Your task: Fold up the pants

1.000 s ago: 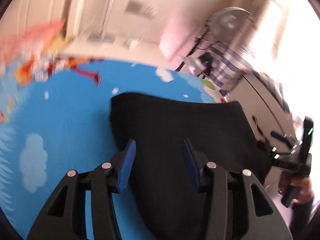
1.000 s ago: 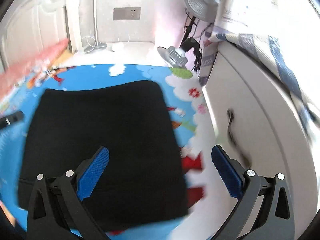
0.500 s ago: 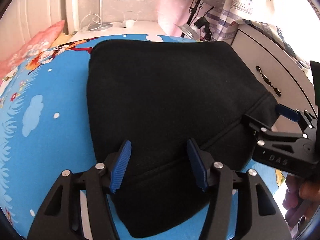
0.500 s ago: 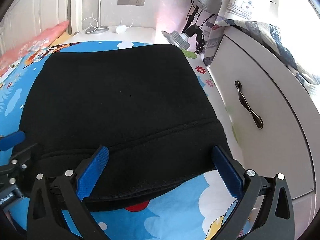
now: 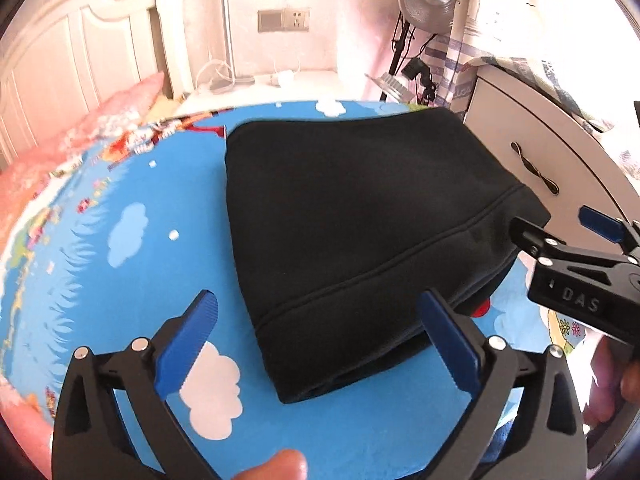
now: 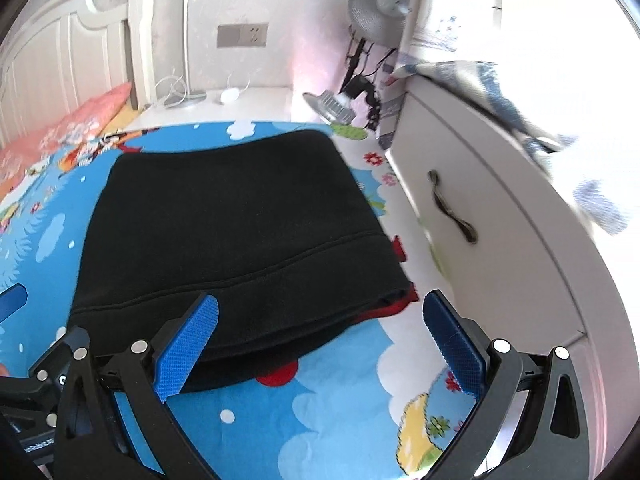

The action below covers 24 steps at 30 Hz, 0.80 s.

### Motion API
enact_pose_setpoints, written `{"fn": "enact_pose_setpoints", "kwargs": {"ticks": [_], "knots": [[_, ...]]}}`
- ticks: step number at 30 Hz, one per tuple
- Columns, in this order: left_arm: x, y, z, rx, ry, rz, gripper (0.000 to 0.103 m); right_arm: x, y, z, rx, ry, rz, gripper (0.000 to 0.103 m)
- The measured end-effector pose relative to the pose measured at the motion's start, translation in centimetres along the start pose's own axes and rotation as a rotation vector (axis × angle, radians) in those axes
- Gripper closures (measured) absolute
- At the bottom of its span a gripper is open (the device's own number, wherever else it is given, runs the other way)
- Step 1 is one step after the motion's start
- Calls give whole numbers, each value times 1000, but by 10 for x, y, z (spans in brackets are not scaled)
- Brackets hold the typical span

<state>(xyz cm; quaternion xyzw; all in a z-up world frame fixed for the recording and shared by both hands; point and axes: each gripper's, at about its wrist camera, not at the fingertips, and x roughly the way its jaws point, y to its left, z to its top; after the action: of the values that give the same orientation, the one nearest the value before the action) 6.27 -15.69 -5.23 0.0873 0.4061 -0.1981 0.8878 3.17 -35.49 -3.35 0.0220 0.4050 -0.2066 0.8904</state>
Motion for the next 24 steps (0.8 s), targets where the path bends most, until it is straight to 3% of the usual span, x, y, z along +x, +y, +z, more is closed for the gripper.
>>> {"fn": "enact_pose_setpoints", "kwargs": {"ticks": [5,12,16,24], "knots": [[-15,-13,6,0,-6,-77,2,-16,-9,-5,25,-17,-18,4],[-20,-25,6,18,-14,-51,2,-23,-17,-7,40,-28,-10,4],[-21,-25,7,16,-17,-52,2,-26,-18,-7,42,-33,-9,15],[-22,-26,9,19,-23,-46,2,-20,-18,-7,50,-15,-19,5]]}}
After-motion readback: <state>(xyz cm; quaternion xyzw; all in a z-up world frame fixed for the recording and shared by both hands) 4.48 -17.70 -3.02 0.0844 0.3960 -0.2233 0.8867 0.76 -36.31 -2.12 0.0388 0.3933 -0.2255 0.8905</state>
